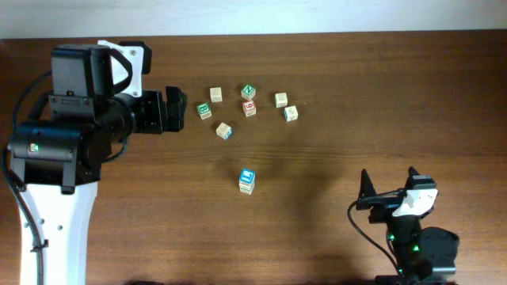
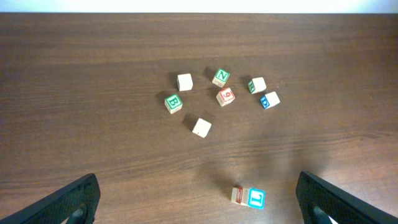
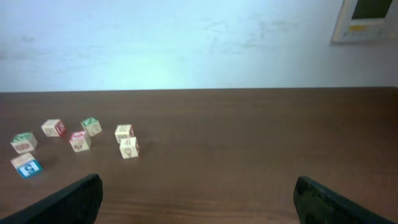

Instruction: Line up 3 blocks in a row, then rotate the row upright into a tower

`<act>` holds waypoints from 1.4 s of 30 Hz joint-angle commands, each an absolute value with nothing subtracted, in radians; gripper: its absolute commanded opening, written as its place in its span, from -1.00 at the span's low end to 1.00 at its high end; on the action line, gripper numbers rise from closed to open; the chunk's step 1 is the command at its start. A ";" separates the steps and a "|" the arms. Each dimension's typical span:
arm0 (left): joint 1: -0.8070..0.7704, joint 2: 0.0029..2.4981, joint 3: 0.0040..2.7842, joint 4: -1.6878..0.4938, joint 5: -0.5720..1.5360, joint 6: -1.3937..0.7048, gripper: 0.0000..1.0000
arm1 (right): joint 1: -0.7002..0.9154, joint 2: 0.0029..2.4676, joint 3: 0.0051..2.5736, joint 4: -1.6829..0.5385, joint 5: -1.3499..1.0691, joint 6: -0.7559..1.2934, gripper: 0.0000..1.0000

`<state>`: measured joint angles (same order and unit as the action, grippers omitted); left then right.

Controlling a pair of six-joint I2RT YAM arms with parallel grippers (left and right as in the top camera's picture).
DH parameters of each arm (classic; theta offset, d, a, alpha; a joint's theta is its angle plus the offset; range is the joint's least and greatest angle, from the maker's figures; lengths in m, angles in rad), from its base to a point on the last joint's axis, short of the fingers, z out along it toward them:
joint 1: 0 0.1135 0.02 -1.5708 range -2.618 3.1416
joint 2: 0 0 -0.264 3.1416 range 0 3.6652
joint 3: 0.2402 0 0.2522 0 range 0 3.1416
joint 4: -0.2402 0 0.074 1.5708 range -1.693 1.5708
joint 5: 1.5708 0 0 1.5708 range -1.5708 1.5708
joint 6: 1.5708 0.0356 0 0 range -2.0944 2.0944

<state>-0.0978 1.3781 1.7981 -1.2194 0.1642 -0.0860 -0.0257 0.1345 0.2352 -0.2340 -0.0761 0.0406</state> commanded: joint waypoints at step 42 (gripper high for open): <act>-0.067 0.817 1.031 -0.631 0.047 0.241 0.98 | -0.032 0.003 0.055 -0.190 -0.007 0.034 0.96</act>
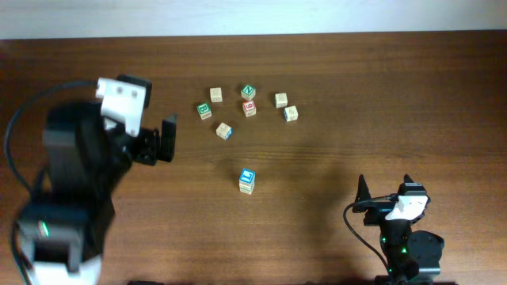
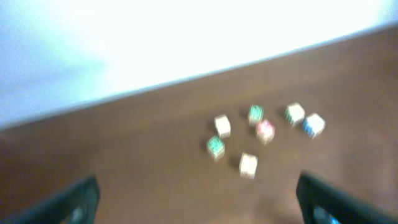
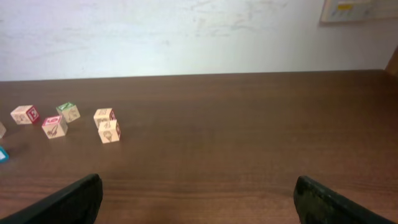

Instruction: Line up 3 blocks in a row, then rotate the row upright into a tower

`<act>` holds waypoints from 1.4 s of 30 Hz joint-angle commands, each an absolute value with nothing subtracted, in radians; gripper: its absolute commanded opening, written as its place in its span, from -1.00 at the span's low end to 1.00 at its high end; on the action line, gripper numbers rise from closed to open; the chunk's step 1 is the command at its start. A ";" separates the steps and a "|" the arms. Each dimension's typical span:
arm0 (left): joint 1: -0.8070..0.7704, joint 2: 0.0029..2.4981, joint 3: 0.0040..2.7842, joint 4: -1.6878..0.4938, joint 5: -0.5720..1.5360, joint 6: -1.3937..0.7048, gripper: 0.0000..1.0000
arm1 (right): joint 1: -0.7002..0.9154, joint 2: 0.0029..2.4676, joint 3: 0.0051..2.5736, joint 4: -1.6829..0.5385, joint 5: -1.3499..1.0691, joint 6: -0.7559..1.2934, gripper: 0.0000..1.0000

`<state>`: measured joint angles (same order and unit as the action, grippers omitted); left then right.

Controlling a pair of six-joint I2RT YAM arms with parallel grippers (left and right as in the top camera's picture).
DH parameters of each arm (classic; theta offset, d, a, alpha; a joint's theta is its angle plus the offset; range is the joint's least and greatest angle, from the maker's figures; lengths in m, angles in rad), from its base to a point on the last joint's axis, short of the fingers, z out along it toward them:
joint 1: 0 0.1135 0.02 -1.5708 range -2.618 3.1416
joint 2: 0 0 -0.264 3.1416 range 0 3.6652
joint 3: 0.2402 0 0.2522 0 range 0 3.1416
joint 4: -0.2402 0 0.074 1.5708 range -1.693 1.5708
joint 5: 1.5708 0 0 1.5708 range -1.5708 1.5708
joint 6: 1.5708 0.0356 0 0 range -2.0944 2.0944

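Note:
Several small wooden letter blocks lie in a loose cluster at the far middle of the table, among them a green-faced block (image 1: pixel 205 111), a red-faced block (image 1: pixel 249 108) and a blue-marked block (image 1: pixel 291 113). A block with a blue top (image 1: pixel 247 180) stands alone nearer the front. My left gripper (image 1: pixel 168 136) is open, left of the cluster, holding nothing. Its wrist view is blurred and shows the cluster (image 2: pixel 265 130) ahead between wide-apart fingers (image 2: pixel 71 202). My right gripper (image 1: pixel 386 190) rests open at the front right, far from the blocks (image 3: pixel 109 131).
The dark wooden table (image 1: pixel 380 95) ends at a pale wall (image 3: pixel 186 31) along its far edge. The left arm's body (image 1: pixel 71 182) fills the left side of the table.
The left arm has drawn back towards the front left, its gripper now farther from the cluster and its camera tilted up to the wall. The right arm shifted slightly. No block has moved.

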<state>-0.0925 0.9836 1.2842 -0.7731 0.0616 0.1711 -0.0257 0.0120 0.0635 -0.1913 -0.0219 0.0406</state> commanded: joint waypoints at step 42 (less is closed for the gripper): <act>-0.017 0.005 0.009 -0.083 -0.015 0.301 0.98 | -0.032 0.004 0.055 -0.190 -0.007 0.034 0.96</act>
